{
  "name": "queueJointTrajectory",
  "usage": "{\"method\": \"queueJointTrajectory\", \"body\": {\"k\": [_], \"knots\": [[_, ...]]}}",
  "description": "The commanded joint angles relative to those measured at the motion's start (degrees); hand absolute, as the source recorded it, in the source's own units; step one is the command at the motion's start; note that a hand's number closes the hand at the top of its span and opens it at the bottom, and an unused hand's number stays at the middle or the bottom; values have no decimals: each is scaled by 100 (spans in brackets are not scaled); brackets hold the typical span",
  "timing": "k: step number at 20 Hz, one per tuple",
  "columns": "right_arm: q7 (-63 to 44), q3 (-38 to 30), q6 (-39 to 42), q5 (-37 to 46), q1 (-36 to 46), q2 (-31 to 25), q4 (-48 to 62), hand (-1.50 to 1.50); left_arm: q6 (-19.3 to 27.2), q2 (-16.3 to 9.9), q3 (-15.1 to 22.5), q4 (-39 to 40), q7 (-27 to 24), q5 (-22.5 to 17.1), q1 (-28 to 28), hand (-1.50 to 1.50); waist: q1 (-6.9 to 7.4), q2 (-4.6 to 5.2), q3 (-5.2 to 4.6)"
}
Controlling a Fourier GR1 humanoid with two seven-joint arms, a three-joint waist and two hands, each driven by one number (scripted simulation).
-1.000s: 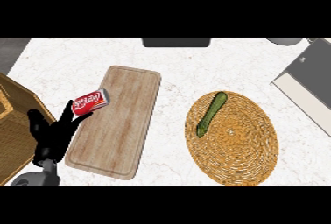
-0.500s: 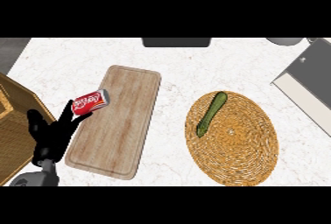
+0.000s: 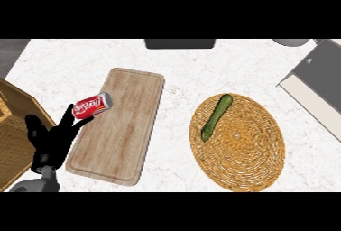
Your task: Pick the tomato from the placemat and place it in the tiered shelf
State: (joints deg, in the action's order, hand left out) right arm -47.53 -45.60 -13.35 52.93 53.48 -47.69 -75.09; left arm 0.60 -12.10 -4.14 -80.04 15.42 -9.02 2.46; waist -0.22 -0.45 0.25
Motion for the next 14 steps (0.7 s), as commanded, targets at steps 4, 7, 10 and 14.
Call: {"method": "queueJointTrajectory", "body": {"k": [4,7,10,14], "knots": [[-689,-737,132,-114,-509,-505,-1053,-150,12,-28,21,-51,301,39,-151,0,-69,9,-25],[-572,-1621,604,-645,-1292,-354,-1892,-150,-74,-148,-206,129,192,-79,-232,0,-203,-14,-19],[-921,-1831,1249,-1063,-1485,-358,-2627,-150,204,174,122,174,256,220,-26,0,-169,-1,-25],[-852,-2577,1768,-1667,-2009,-586,-2761,-150,-74,77,-13,76,11,69,-284,0,-89,13,-25]]}}
